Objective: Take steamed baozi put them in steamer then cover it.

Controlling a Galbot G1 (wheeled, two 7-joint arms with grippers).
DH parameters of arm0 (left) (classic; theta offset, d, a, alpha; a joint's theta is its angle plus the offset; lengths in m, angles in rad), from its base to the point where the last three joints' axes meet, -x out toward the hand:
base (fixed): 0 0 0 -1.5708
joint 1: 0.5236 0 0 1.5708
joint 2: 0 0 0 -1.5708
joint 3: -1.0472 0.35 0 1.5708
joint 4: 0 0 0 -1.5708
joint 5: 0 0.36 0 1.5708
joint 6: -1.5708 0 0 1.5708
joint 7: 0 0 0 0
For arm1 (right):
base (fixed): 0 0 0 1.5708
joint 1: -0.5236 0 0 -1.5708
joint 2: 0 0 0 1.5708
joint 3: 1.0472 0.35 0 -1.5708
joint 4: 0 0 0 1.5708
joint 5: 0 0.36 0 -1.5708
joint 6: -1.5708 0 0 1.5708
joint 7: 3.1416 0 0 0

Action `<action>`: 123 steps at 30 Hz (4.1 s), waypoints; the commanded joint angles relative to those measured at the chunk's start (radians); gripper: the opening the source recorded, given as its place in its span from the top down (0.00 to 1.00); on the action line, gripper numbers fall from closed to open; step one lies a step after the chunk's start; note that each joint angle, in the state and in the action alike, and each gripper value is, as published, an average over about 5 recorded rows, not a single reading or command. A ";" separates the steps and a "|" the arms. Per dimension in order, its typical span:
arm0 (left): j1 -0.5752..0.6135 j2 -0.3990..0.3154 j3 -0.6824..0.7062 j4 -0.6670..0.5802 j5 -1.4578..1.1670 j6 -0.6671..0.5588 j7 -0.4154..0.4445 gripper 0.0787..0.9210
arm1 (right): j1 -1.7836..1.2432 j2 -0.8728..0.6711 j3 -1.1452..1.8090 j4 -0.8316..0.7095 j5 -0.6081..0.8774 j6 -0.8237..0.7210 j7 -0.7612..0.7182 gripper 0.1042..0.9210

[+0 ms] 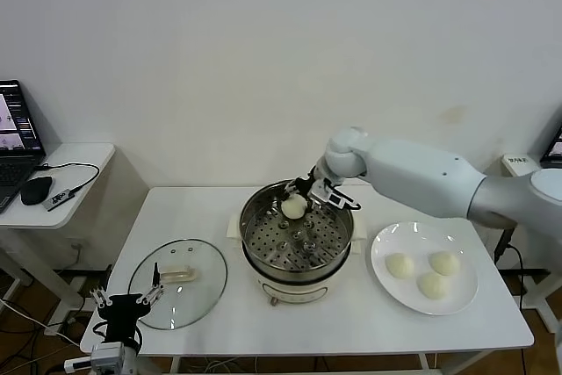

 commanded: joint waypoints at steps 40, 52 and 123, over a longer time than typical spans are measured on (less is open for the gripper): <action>0.010 0.100 0.001 -0.061 -0.009 0.016 0.056 0.12 | 0.241 -0.767 -0.062 0.578 0.503 -0.706 -0.257 0.12; -0.007 0.121 0.005 -0.023 -0.017 0.015 0.061 0.12 | -0.197 -0.854 0.236 0.531 0.314 -0.686 -0.234 0.12; -0.009 0.122 -0.019 -0.045 -0.007 0.017 0.065 0.12 | 0.089 -0.669 0.154 0.405 0.489 -0.757 -0.265 0.36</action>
